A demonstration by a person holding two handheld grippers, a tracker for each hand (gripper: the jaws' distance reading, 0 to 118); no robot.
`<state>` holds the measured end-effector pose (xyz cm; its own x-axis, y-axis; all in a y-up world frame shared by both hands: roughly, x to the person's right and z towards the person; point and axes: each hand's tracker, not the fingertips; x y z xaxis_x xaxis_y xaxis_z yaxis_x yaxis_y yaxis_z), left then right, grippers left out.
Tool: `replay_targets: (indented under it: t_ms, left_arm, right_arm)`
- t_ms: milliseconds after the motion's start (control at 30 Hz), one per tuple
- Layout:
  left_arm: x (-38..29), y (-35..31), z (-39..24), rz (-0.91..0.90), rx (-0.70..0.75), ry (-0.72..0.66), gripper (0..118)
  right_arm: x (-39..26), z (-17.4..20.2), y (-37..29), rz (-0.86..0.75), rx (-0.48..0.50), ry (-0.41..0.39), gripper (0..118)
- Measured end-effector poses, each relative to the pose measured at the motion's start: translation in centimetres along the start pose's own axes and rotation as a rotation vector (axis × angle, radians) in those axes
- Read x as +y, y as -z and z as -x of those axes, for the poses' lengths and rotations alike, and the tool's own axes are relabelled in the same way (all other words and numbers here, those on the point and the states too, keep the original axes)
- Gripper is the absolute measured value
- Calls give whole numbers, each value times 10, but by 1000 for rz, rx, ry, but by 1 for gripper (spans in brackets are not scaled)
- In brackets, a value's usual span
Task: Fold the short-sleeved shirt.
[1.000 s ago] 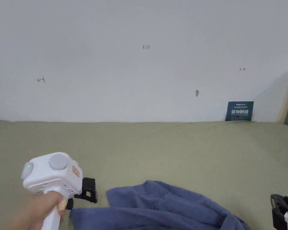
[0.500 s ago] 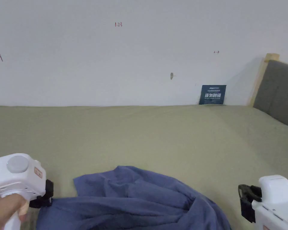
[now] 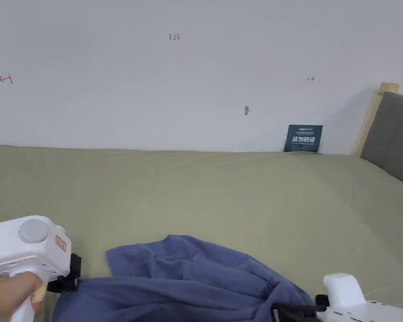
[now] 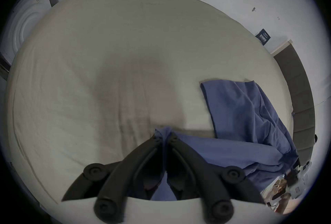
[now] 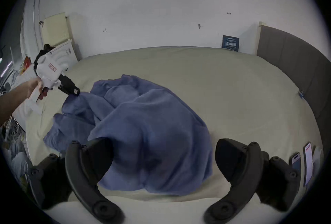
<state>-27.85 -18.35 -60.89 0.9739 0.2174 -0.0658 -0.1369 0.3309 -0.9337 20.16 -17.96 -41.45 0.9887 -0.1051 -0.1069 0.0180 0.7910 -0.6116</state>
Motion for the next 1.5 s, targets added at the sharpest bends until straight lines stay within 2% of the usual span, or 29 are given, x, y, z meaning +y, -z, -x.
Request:
replay_targets:
  t_ms: [33,100,200,267,333,567,933,1133,1500]
  left_arm:
    - [-1,0,0,0,0,3,4]
    - [1,-1,0,-3,-2,10,4]
    - [-1,-3,2,-15,-13,8,4]
    - [4,-5,5,-34,-25,-5,4]
    - [4,-15,8,-84,-49,-19,4]
    - [30,-73,10,-265,-99,-36,4]
    - [82,-181,21,-490,-82,-33,4]
    - [108,-236,18,-605,-60,4,4]
    - [145,-274,8,-711,-27,-10,4]
  right_arm:
    - [1,0,-1,-5,13,4,5]
    - [0,3,1,-16,-6,-19,5]
    - [4,0,-1,-8,25,26,5]
    - [5,1,-5,-12,19,11,5]
    - [9,6,-11,-33,8,-18,5]
    - [49,11,-21,-95,14,-18,5]
    - [185,13,-9,-213,10,-30,5]
    - [255,25,-5,-293,9,-45,5]
    - [331,47,0,-401,-23,-44,5]
